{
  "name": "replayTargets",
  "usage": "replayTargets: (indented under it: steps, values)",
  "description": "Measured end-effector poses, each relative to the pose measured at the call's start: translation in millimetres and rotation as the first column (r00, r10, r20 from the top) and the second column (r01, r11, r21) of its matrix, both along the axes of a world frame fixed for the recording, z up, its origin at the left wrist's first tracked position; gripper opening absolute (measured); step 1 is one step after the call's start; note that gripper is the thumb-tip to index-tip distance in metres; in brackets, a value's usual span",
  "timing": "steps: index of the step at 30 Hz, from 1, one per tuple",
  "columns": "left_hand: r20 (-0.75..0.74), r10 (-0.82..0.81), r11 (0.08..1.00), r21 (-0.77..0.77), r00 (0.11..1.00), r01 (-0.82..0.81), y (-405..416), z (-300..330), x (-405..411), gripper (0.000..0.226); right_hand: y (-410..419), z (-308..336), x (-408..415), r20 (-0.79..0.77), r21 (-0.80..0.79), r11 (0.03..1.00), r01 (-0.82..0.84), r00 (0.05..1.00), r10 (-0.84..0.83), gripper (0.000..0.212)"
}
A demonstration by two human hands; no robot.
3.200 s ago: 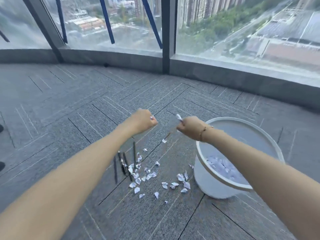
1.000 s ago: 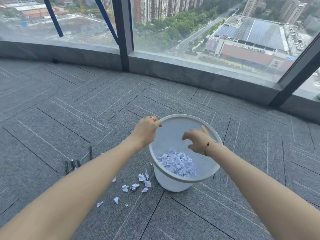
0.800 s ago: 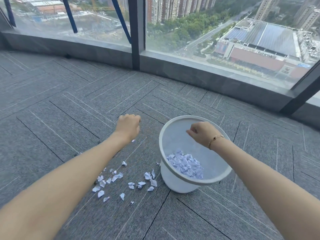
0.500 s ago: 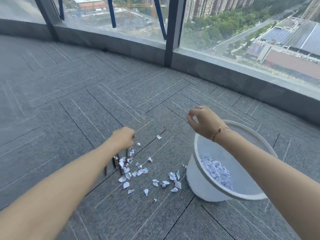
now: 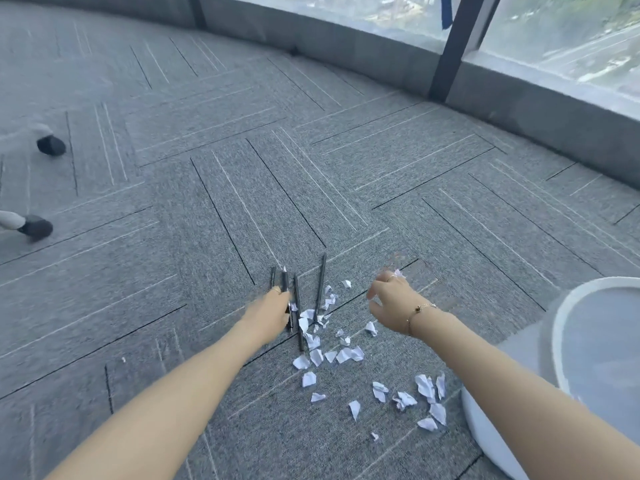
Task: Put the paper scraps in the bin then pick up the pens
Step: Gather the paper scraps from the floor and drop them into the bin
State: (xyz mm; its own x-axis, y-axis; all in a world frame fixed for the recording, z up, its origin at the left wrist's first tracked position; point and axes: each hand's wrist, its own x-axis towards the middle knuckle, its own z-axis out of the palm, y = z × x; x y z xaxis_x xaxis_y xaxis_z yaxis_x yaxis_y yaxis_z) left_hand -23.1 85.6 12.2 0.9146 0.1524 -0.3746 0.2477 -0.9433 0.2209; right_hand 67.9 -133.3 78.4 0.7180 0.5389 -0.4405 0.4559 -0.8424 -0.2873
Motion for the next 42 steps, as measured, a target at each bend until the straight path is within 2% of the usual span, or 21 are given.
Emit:
replayTargets:
  steps: [4, 10, 13, 16, 21, 24, 28, 31, 34, 37, 42]
  values:
    - [0.053, 0.021, 1.0, 0.001, 0.998, -0.021, -1.9, -27.2, 10.2, 0.033, 8.3, -42.9, 11.7, -0.043, -0.042, 0.997, 0.069, 0.997, -0.071, 0.037]
    - [0.15, 0.032, 0.994, 0.098, 0.988, -0.047, -1.6, -42.0, 18.1, 0.023, -0.4, -90.1, 42.5, 0.09, 0.026, 0.918, 0.395, 0.914, -0.395, 0.051]
    - [0.211, 0.042, 0.997, 0.05, 0.977, -0.054, 0.1, -42.1, 13.8, 0.016, -10.5, -103.9, 54.8, 0.094, 0.059, 0.899, 0.434, 0.894, -0.437, 0.067]
    - [0.242, 0.024, 0.998, -0.061, 0.97, -0.01, -4.2, -43.3, 6.4, 0.012, -11.3, -115.0, 61.6, 0.083, 0.043, 0.933, 0.357, 0.929, -0.36, 0.071]
    - [0.212, -0.089, 0.975, -0.18, 0.973, 0.128, -22.1, -46.2, -1.6, 0.012, 2.8, -124.9, 55.2, -0.003, 0.094, 0.925, 0.368, 0.929, -0.37, 0.068]
    - [0.221, -0.067, 0.977, -0.181, 0.973, 0.108, -30.9, -49.6, -3.8, 0.012, 9.2, -126.9, 38.5, -0.017, 0.113, 0.945, 0.307, 0.952, -0.307, 0.069]
    - [0.232, -0.043, 0.989, -0.131, 0.972, 0.075, -38.8, -50.5, -2.2, 0.039, 16.8, -124.4, 23.4, -0.017, 0.168, 0.971, 0.169, 0.986, -0.168, 0.072]
    - [0.22, -0.068, 0.994, -0.073, 0.973, 0.086, -41.5, -51.2, -5.6, 0.029, 30.1, -124.1, 18.1, -0.018, 0.177, 0.984, 0.015, 1.0, -0.012, 0.073]
    - [0.2, -0.067, 0.995, -0.06, 0.977, 0.08, -41.6, -51.1, -14.3, 0.018, 45.4, -123.0, 14.4, -0.044, 0.139, 0.988, -0.06, 0.997, 0.066, 0.075]
    - [0.181, -0.094, 0.99, -0.088, 0.979, 0.111, -40.3, -53.0, -23.7, 0.017, 50.1, -122.6, 6.8, -0.056, 0.092, 0.987, -0.13, 0.989, 0.136, 0.072]
    - [0.226, -0.106, 0.977, -0.158, 0.968, 0.144, -45.2, -57.2, -47.5, 0.022, 23.9, -118.7, -26.1, -0.038, 0.165, 0.954, -0.249, 0.965, 0.258, 0.057]
